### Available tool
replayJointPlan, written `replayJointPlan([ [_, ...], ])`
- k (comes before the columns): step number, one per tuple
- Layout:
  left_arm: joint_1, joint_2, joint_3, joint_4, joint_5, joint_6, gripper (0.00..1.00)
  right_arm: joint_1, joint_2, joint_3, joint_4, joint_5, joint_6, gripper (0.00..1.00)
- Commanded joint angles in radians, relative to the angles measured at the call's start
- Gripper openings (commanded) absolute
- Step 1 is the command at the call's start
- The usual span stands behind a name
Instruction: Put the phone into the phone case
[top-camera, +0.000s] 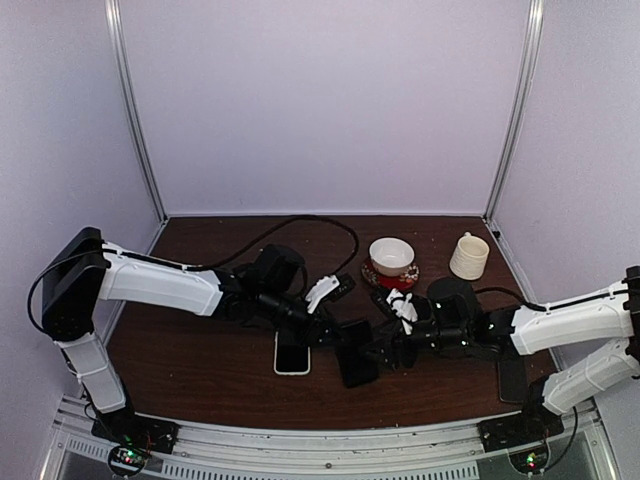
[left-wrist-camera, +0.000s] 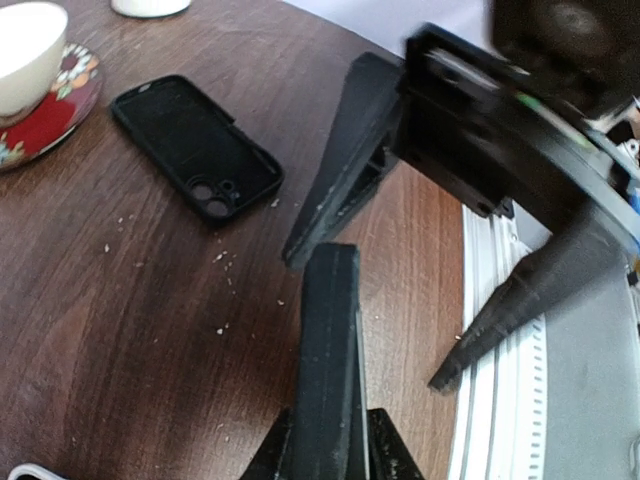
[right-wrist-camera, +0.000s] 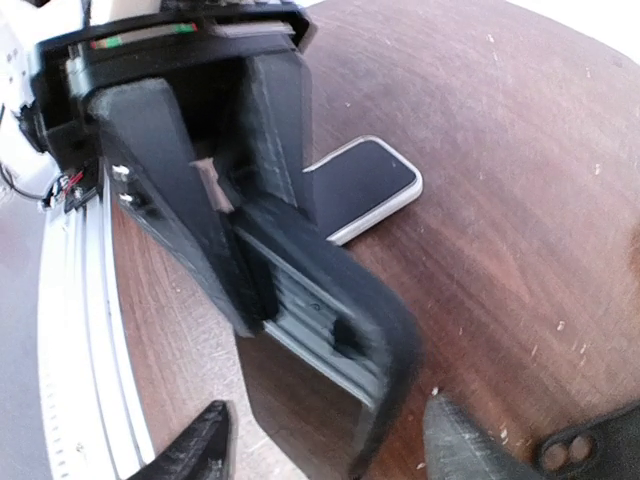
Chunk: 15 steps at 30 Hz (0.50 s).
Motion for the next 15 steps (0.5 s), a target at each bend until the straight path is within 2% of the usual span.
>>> replayJointPlan([
  [1, 0.001, 0.004, 0.001, -0.122, -0.063, 0.179, 0.0, -0.046, 0.0, -0.06, 0.106, -0.114, -0.049, 0.59],
  [6, -0.014, 0.001, 0.031, -0.189, -0.064, 0.264, 0.0, -0.057, 0.032, -0.039, 0.128, -0.161, -0.087, 0.41],
  [11, -0.021, 0.013, 0.058, -0.217, -0.043, 0.319, 0.0, -0.057, 0.074, -0.02, 0.176, -0.248, -0.1, 0.33],
  [15, -0.02, 0.014, 0.068, -0.201, -0.005, 0.34, 0.0, -0.058, 0.091, 0.018, 0.122, -0.287, -0.124, 0.16],
])
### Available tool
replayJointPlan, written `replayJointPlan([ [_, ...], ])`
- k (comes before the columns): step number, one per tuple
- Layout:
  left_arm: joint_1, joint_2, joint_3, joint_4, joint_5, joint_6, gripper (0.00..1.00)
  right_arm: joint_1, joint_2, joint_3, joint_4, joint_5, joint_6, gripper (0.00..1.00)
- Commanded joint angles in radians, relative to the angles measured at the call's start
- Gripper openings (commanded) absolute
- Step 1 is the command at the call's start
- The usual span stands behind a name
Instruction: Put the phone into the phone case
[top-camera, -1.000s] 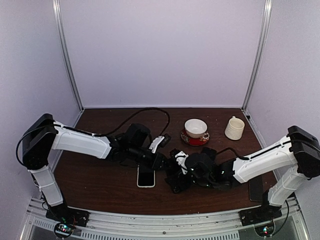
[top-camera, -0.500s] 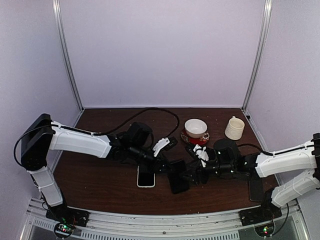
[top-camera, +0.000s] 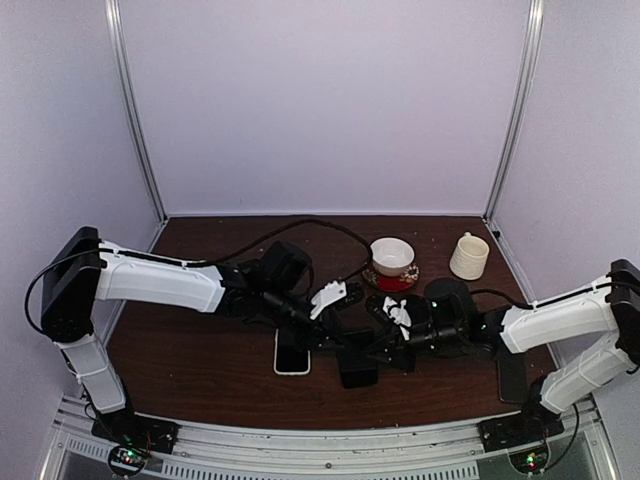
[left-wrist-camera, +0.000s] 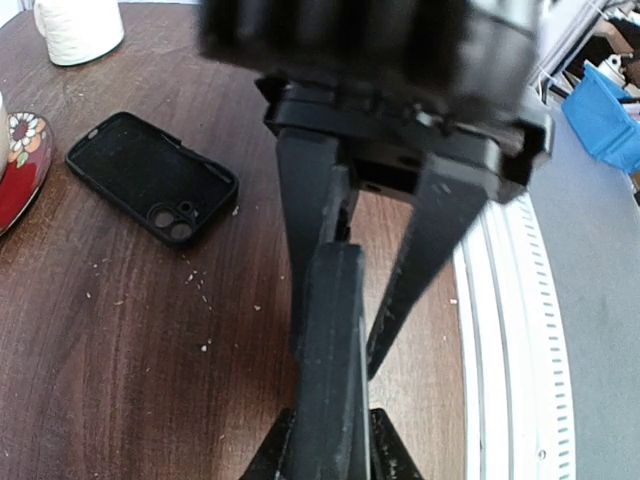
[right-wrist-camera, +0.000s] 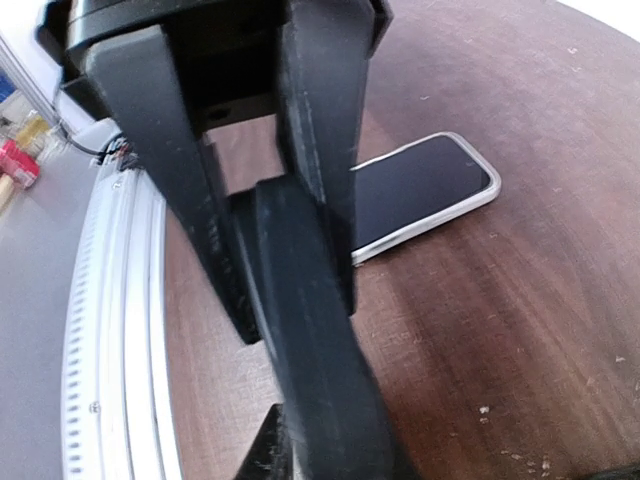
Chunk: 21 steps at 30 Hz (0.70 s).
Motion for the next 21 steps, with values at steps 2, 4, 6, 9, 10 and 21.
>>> replayJointPlan([
  [2, 0.01, 0.01, 0.003, -0.08, -0.011, 0.103, 0.0, -0.007, -0.011, 0.052, -0.003, -0.074, -0.033, 0.04],
  [4, 0.011, 0.003, 0.003, -0.078, 0.001, 0.105, 0.0, -0.007, -0.036, 0.06, -0.02, -0.087, -0.037, 0.02],
  [6, 0.01, -0.008, 0.006, -0.08, 0.011, 0.105, 0.0, -0.007, -0.061, 0.081, -0.06, -0.105, -0.047, 0.0],
  [9, 0.01, -0.05, 0.008, -0.082, 0.031, 0.102, 0.02, -0.007, -0.106, 0.112, -0.118, -0.12, -0.047, 0.0],
  [10, 0.01, -0.07, 0.003, -0.08, 0.035, 0.098, 0.14, -0.007, -0.127, 0.124, -0.13, -0.123, -0.047, 0.0],
  [21, -0.014, -0.369, -0.187, 0.186, 0.019, -0.019, 0.71, -0.007, -0.424, 0.218, -0.106, -0.158, 0.028, 0.0],
])
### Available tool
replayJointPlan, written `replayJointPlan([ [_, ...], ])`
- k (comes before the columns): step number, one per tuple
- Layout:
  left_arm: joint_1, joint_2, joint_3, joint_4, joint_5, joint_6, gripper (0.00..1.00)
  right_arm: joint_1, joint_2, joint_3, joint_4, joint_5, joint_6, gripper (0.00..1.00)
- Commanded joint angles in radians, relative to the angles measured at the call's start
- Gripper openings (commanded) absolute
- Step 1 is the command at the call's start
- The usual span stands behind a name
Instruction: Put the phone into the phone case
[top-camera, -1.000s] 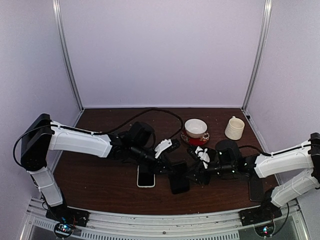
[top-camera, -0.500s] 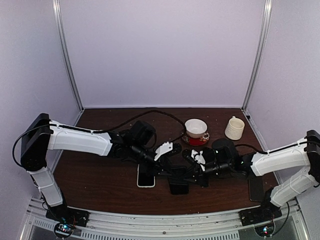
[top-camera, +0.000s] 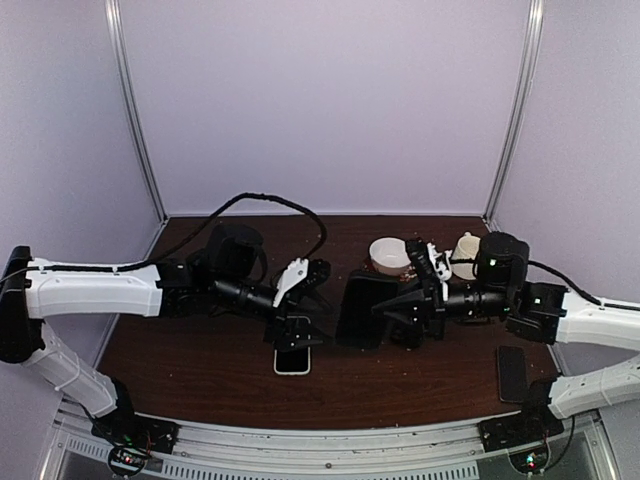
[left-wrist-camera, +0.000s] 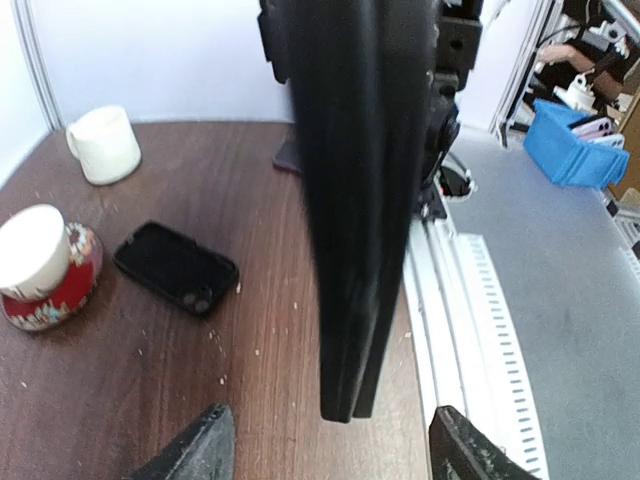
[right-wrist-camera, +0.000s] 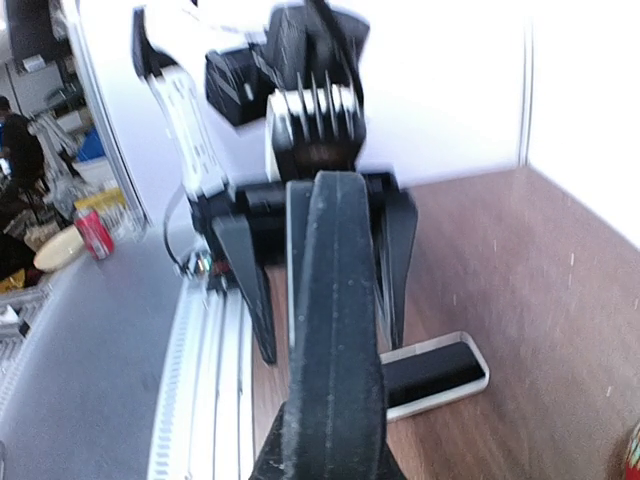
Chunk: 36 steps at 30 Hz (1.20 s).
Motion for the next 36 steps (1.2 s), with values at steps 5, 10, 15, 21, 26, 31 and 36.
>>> replayJointPlan([
  [5, -0.064, -0.083, -0.019, 0.138, -0.051, -0.046, 0.71, 0.0, -0.103, 0.115, 0.104, -0.066, 0.064, 0.0],
  [10, -0.068, -0.086, 0.022, 0.142, -0.058, -0.056, 0.63, 0.007, -0.095, 0.146, 0.106, -0.093, 0.071, 0.0],
  [15, -0.105, -0.076, 0.036, 0.158, -0.045, -0.056, 0.41, 0.015, -0.09, 0.159, 0.095, -0.088, 0.071, 0.0],
  [21, -0.122, -0.061, 0.06, 0.145, -0.05, -0.056, 0.25, 0.021, -0.094, 0.159, 0.078, -0.072, 0.061, 0.0],
  [26, -0.131, -0.063, 0.064, 0.145, -0.066, -0.053, 0.26, 0.021, -0.094, 0.153, 0.072, -0.062, 0.054, 0.0],
  [31, -0.135, -0.057, 0.067, 0.151, -0.065, -0.056, 0.0, 0.021, -0.085, 0.156, 0.067, -0.057, 0.049, 0.0],
  [36, -0.134, -0.057, 0.058, 0.165, -0.114, -0.056, 0.0, 0.023, -0.074, 0.147, 0.072, -0.027, 0.067, 0.41],
])
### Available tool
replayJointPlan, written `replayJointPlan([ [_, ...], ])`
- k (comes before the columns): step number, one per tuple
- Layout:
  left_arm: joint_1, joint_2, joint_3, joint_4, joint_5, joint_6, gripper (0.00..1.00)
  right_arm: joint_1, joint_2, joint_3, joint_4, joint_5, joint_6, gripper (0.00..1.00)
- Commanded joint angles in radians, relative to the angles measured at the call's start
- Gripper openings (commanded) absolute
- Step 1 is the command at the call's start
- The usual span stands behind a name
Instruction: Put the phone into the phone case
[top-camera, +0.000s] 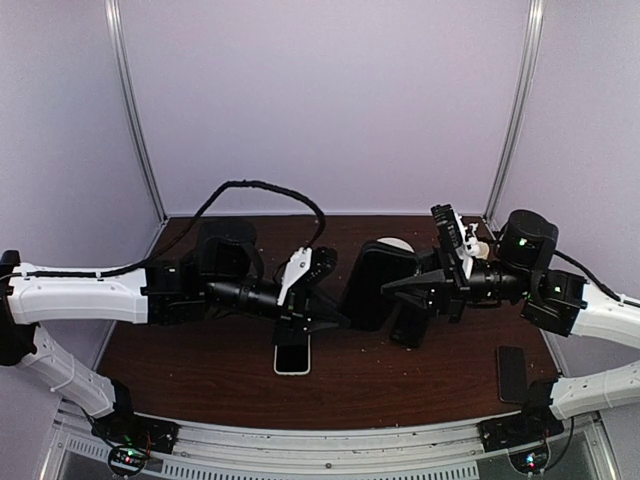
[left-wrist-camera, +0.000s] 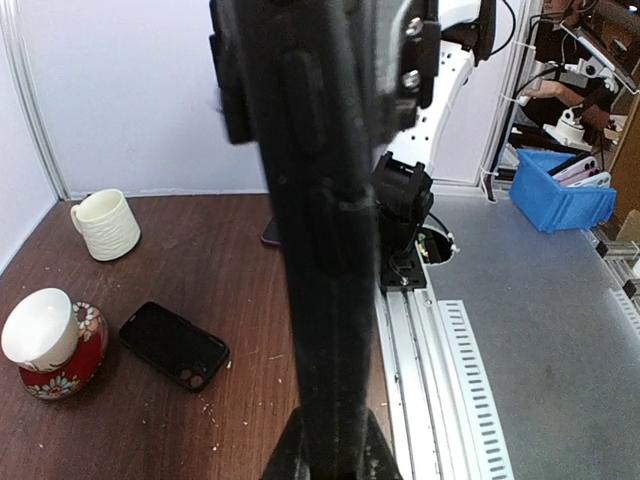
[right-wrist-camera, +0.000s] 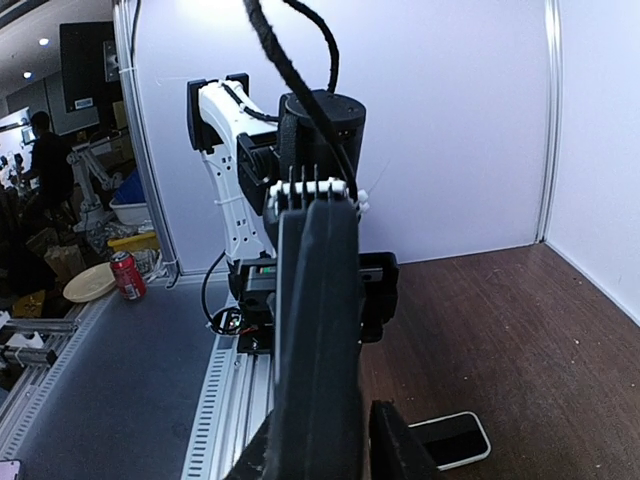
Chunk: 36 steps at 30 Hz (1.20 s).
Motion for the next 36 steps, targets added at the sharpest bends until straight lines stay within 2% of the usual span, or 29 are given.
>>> replayJointPlan([
  [1, -0.011, 0.007, 0.02, 0.072, -0.025, 0.02, 0.0, 0.009, 0.013, 0.022, 0.061, 0.035, 0.034, 0.48],
  [4, -0.011, 0.011, 0.015, 0.092, -0.025, 0.02, 0.0, 0.009, 0.039, 0.006, 0.111, 0.027, 0.07, 0.51],
  [5, -0.011, 0.012, 0.015, 0.092, -0.021, 0.021, 0.0, 0.009, 0.046, 0.003, 0.125, 0.023, 0.079, 0.47],
  [8, -0.011, 0.01, 0.008, 0.09, -0.017, 0.02, 0.0, 0.01, 0.056, -0.001, 0.142, 0.007, 0.089, 0.25],
  [11, -0.011, 0.0, -0.007, 0.087, -0.016, 0.021, 0.0, 0.01, 0.056, -0.003, 0.144, -0.019, 0.092, 0.14],
  [12, -0.011, 0.001, -0.007, 0.083, -0.014, 0.02, 0.05, 0.011, 0.057, -0.003, 0.143, -0.024, 0.091, 0.12],
  [13, -0.012, 0.007, -0.003, 0.077, -0.01, 0.02, 0.24, 0.011, 0.06, -0.002, 0.141, -0.026, 0.092, 0.1],
  [14, -0.011, 0.016, 0.007, 0.069, -0.006, 0.02, 0.33, 0.011, 0.064, 0.0, 0.143, -0.03, 0.094, 0.08],
  [16, -0.012, 0.038, 0.041, 0.049, 0.0, -0.005, 0.35, 0.011, 0.075, 0.01, 0.147, -0.041, 0.099, 0.07],
  [17, -0.011, 0.048, 0.052, 0.045, 0.0, -0.018, 0.32, 0.011, 0.081, 0.016, 0.146, -0.047, 0.099, 0.06],
  [19, -0.012, 0.064, 0.054, 0.059, 0.0, -0.037, 0.08, 0.013, 0.091, 0.026, 0.143, -0.051, 0.1, 0.06],
  [20, -0.012, 0.066, 0.047, 0.068, -0.001, -0.046, 0.0, 0.014, 0.096, 0.028, 0.134, -0.049, 0.098, 0.07],
  [21, -0.011, 0.066, 0.039, 0.082, -0.001, -0.057, 0.0, 0.014, 0.101, 0.029, 0.124, -0.045, 0.095, 0.12],
  [24, -0.011, 0.048, -0.002, 0.136, -0.034, -0.093, 0.0, 0.015, 0.103, 0.007, 0.094, 0.021, 0.103, 0.4],
  [26, -0.012, 0.026, -0.034, 0.188, -0.066, -0.105, 0.0, 0.016, 0.096, -0.036, 0.108, 0.06, 0.125, 0.47],
  [31, -0.012, -0.007, -0.09, 0.276, -0.092, -0.127, 0.0, 0.016, 0.09, -0.174, 0.292, 0.105, 0.236, 0.47],
  [34, -0.011, -0.016, -0.1, 0.298, -0.097, -0.142, 0.0, 0.018, 0.11, -0.207, 0.344, 0.104, 0.274, 0.45],
  [36, -0.011, -0.018, -0.107, 0.308, -0.098, -0.149, 0.0, 0.021, 0.126, -0.213, 0.366, 0.097, 0.284, 0.39],
])
